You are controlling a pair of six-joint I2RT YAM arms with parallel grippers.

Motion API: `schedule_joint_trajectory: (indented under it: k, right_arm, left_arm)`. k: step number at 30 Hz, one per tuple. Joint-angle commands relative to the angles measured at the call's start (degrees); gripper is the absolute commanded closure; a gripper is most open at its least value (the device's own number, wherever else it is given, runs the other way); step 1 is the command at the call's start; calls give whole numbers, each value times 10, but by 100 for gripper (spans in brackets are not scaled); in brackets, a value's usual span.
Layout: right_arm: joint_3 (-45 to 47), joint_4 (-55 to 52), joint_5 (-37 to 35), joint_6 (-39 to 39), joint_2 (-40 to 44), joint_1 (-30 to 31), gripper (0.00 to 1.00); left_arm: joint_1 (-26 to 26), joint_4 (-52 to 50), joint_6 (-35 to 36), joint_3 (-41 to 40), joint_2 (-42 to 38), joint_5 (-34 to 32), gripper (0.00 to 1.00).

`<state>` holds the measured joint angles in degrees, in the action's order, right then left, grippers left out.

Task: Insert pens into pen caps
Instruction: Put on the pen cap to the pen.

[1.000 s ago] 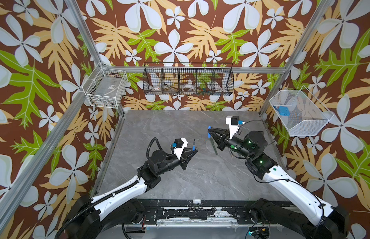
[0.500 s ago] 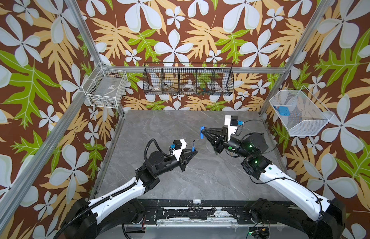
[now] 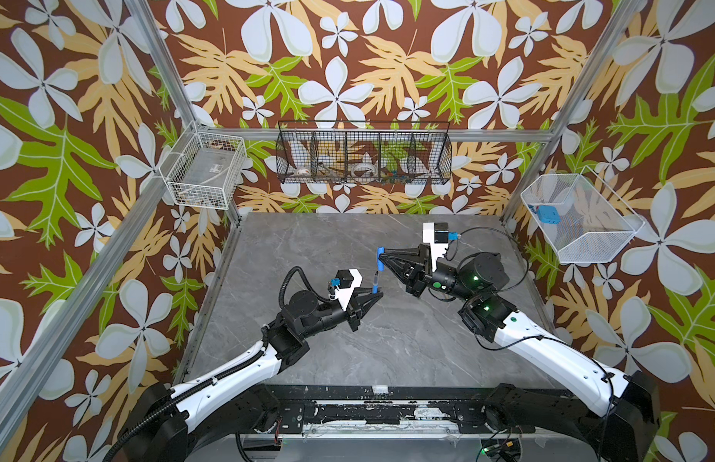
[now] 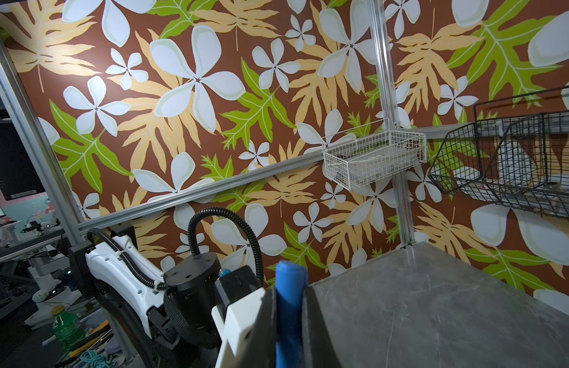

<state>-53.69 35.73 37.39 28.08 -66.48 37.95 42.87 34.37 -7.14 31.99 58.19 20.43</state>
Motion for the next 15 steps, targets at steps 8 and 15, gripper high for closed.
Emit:
schedule_joint_trajectory:
  k: [8, 15]
  right_arm:
    - [9, 11, 9, -2, 0, 4, 90]
    - [18, 13, 5, -2, 1, 6, 91]
  left_arm:
    - [1, 2, 7, 12, 0, 13, 100]
    - [1, -2, 5, 19, 2, 18, 100]
